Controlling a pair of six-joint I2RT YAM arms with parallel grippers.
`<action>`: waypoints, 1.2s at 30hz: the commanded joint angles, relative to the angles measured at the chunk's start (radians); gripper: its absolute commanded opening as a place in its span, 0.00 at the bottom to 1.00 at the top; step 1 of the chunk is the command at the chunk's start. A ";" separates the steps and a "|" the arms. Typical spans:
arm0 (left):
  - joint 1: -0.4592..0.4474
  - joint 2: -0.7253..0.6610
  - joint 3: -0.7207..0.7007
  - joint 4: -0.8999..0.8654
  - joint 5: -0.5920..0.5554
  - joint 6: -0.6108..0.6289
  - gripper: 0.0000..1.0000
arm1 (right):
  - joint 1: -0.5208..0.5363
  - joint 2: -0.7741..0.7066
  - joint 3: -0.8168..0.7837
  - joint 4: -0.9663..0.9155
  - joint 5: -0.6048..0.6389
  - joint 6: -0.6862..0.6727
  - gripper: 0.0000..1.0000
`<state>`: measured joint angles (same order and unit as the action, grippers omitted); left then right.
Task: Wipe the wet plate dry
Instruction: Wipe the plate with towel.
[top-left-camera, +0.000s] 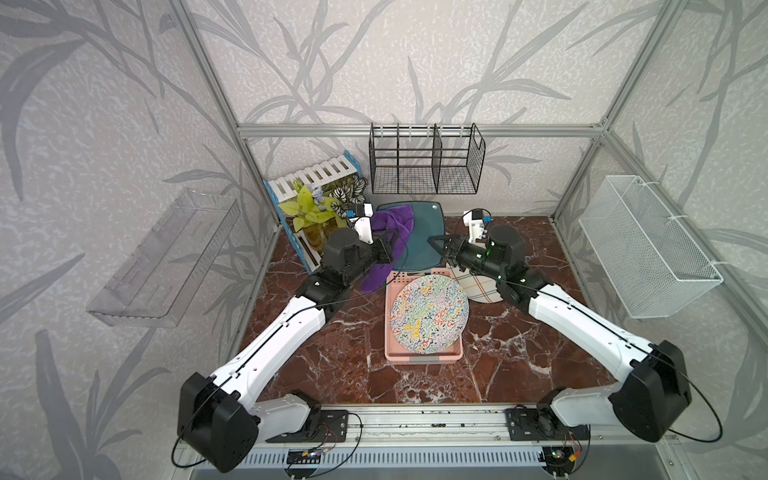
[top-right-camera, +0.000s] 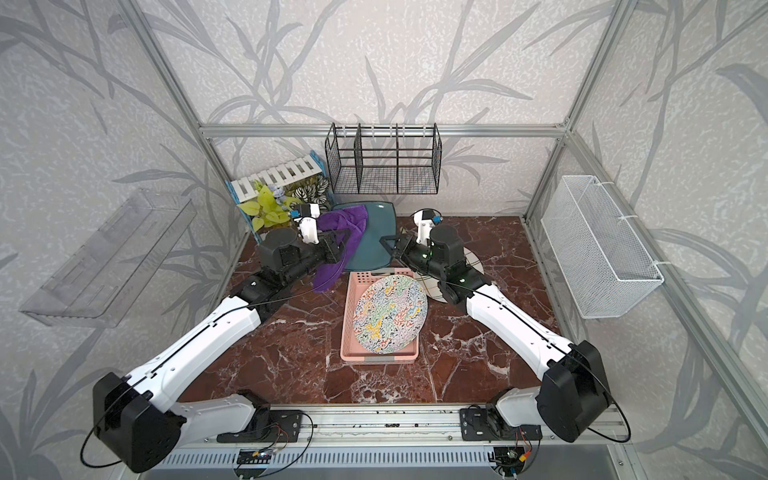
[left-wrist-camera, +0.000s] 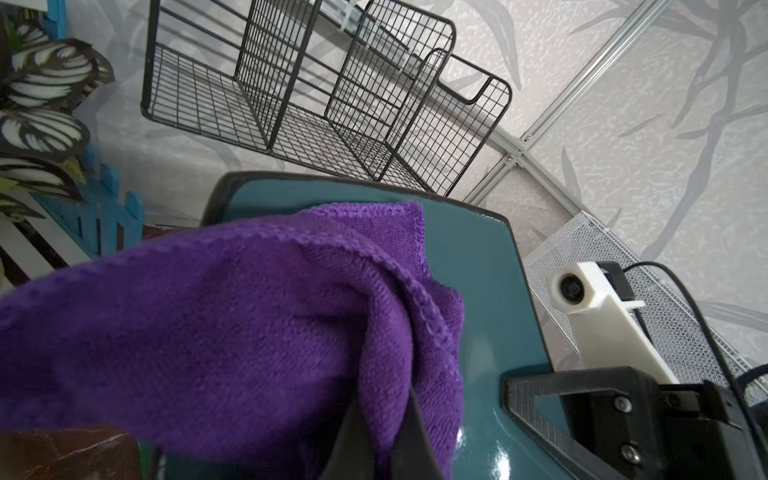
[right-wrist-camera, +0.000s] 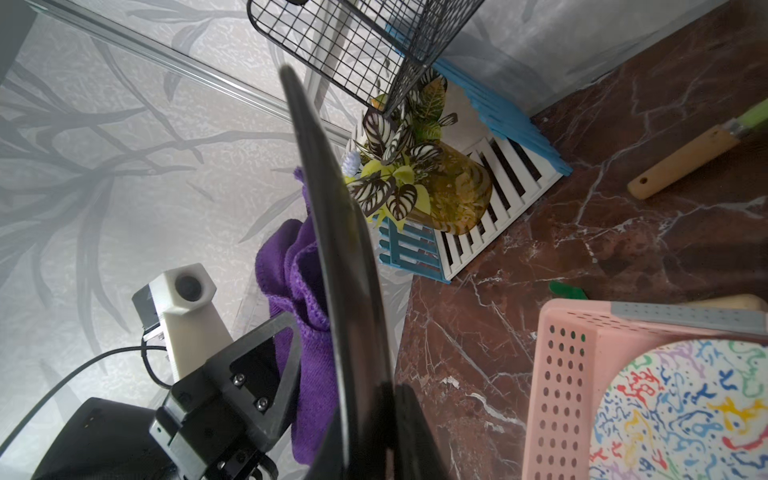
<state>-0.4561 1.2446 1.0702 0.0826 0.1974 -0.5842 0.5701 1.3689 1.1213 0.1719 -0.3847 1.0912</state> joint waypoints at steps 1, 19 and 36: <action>0.051 0.037 0.097 -0.030 0.004 -0.004 0.00 | 0.109 -0.074 0.135 0.193 -0.181 -0.072 0.00; -0.062 0.023 0.047 -0.117 0.029 0.057 0.00 | -0.082 -0.129 0.047 0.361 -0.161 0.122 0.00; 0.010 0.004 0.074 0.130 0.232 -0.111 0.00 | -0.175 -0.143 0.030 0.407 -0.102 0.172 0.00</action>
<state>-0.5419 1.3170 1.2087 0.1150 0.3702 -0.5552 0.4862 1.3396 1.1187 0.2413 -0.4805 1.1530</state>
